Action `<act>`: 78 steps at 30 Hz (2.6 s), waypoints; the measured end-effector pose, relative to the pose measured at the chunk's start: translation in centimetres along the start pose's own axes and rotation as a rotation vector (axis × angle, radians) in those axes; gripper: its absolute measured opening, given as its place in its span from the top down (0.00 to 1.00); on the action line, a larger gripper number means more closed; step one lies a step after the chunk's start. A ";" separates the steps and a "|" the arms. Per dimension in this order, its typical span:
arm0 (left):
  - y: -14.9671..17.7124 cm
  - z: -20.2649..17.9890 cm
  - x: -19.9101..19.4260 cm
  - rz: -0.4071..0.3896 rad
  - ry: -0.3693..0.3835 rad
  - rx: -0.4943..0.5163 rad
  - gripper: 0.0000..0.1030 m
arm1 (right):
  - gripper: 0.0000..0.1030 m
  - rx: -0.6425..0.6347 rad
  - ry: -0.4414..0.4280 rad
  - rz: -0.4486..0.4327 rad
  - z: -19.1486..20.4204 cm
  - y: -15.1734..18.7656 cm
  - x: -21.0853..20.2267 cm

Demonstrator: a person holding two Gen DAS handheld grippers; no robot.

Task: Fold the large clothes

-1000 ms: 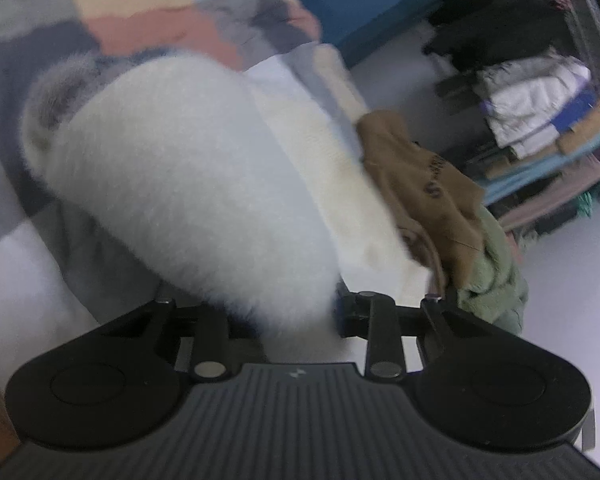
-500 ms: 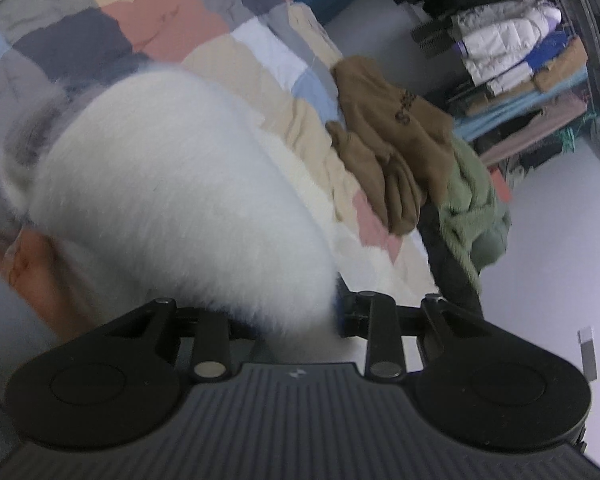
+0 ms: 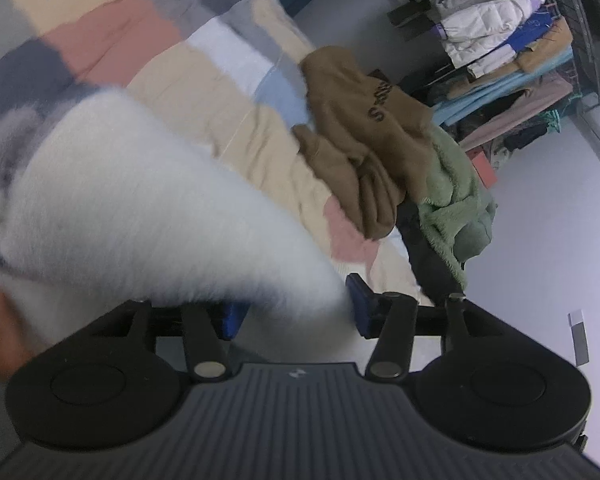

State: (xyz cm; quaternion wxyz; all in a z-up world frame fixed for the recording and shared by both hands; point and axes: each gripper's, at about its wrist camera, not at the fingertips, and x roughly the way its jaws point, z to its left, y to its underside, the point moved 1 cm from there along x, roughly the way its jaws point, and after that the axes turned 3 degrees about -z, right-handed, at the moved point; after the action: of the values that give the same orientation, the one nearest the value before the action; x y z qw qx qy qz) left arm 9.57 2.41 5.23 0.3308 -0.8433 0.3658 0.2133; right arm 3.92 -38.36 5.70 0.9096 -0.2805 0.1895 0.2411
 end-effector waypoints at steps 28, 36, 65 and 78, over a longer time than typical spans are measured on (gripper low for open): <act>-7.2 2.8 23.4 0.018 -0.116 0.226 0.42 | 0.47 -0.310 0.209 0.050 -4.6 -4.9 21.9; -7.1 3.0 23.1 0.010 -0.094 0.253 0.42 | 0.47 -0.366 0.210 0.036 -4.5 -4.8 22.9; -5.3 1.7 22.2 -0.058 -0.277 0.569 0.22 | 0.32 -0.640 0.251 0.025 -2.3 -3.2 23.5; -4.2 0.7 19.3 -0.072 -0.268 0.544 0.22 | 0.32 -0.662 0.267 0.010 -2.3 -2.4 23.2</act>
State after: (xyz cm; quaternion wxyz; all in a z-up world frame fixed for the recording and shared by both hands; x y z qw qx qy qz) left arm 25.05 -4.10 -5.13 0.5970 -0.7006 0.3327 0.2051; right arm 23.60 -33.75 -6.23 0.7353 -0.5881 0.2196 0.2552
